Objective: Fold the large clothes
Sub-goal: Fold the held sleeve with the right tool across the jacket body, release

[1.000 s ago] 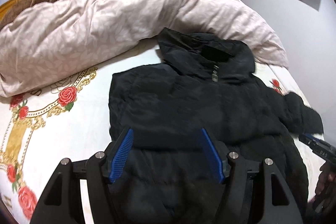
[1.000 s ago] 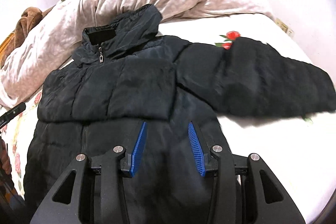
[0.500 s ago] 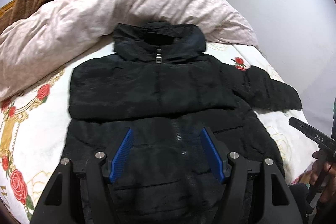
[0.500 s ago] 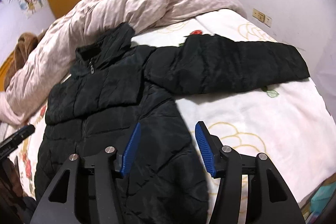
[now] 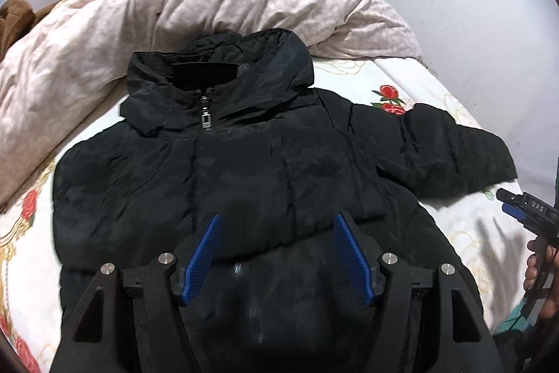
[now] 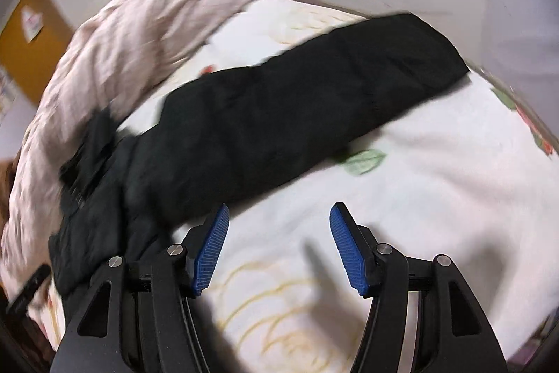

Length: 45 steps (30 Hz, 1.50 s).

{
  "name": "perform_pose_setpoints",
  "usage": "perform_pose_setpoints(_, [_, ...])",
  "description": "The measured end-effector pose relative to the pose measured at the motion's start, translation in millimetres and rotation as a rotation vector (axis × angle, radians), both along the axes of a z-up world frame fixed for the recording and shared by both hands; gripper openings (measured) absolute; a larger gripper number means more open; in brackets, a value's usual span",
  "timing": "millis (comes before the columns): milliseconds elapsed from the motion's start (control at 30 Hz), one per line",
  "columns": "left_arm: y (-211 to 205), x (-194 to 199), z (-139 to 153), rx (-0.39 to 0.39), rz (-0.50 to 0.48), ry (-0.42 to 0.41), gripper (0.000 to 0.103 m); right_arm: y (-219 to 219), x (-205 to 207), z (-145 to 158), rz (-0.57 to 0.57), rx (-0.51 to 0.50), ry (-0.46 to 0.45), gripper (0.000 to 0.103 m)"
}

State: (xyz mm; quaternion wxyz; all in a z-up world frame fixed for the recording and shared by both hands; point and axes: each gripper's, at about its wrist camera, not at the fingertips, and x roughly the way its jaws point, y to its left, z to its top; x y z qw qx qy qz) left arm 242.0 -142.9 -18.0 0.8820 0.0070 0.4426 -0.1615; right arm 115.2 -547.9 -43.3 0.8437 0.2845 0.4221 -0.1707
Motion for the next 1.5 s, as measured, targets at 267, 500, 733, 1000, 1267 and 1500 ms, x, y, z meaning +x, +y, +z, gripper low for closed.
perform_pose_setpoints(267, [-19.3,46.4,-45.3,0.004,-0.014,0.061,0.069,-64.8,12.1,-34.2,-0.142,0.108,-0.038,0.061])
perform_pose_setpoints(500, [-26.2,57.9,-65.9,-0.001,-0.027,0.063,0.073,-83.7,27.7,-36.3,-0.220,0.152,-0.135,0.061])
perform_pose_setpoints(733, [-12.5,51.3,-54.4,-0.045,-0.028,0.070,0.073,-76.8,35.8,-11.5,-0.240,0.117,-0.145,0.017])
perform_pose_setpoints(1000, [22.5,35.0,-12.9,-0.069,0.005,0.016,0.073,-6.1,45.8,83.6,-0.037,0.013,-0.273,0.014])
perform_pose_setpoints(1267, [68.4,19.7,24.8,-0.088,0.075,-0.042,0.073,88.9,72.3,145.0,0.199,-0.022,-0.373,0.014])
perform_pose_setpoints(1500, [119.7,13.0,35.4,-0.086,0.160,-0.060,0.073,186.8,104.2,149.2,0.420,0.002,-0.371,0.014])
